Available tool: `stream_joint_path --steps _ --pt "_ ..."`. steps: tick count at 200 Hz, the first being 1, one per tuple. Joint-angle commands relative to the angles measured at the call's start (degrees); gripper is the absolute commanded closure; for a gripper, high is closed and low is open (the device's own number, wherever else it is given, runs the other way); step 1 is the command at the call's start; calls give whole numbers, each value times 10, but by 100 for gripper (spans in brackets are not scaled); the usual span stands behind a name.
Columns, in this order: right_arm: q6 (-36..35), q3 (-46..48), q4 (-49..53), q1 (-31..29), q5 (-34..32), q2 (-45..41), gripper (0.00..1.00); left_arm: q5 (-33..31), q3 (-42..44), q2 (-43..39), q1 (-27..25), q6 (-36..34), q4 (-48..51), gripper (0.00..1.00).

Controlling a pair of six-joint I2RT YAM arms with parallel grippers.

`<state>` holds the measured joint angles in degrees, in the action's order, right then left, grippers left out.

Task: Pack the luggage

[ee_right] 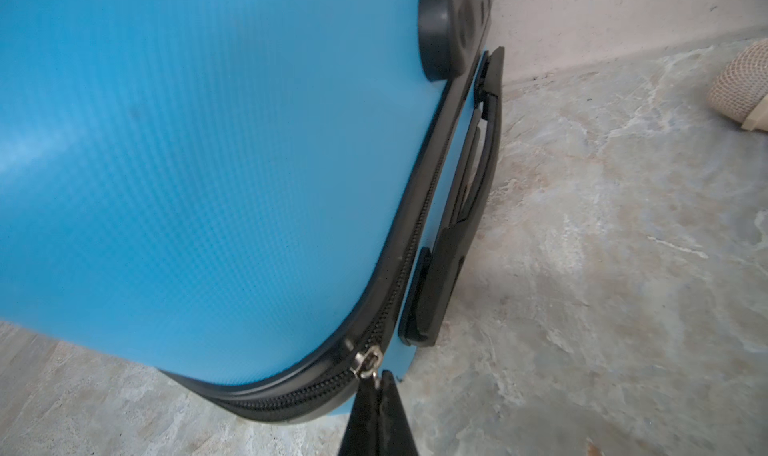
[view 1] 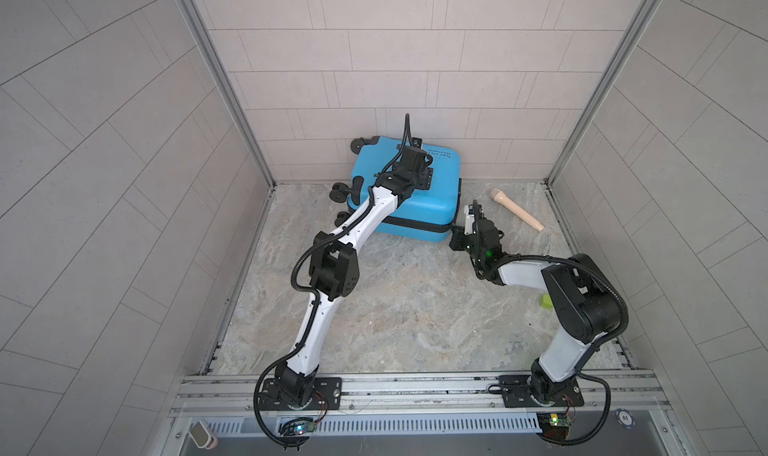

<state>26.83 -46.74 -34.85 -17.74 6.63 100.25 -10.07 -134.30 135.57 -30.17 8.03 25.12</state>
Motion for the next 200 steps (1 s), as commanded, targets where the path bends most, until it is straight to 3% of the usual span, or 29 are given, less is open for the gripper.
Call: stream_joint_path --steps 1,57,118,133,151,182,200 --pt "0 -37 56 22 26 46 100 28 27 77 11 33 190 16" --pt "8 -132 80 49 61 115 100 29 21 86 22 33 196 16" --pt "-21 -147 79 49 131 116 100 38 31 35 35 54 188 15" --pt "-23 -142 92 49 137 104 71 35 47 -4 36 64 175 12" --pt "-16 -115 91 53 121 71 56 33 84 -69 36 69 143 10" --pt "80 -108 119 101 120 42 53 15 220 -221 40 92 42 7" --pt "137 -160 180 140 179 66 57 14 320 -307 54 116 -23 6"
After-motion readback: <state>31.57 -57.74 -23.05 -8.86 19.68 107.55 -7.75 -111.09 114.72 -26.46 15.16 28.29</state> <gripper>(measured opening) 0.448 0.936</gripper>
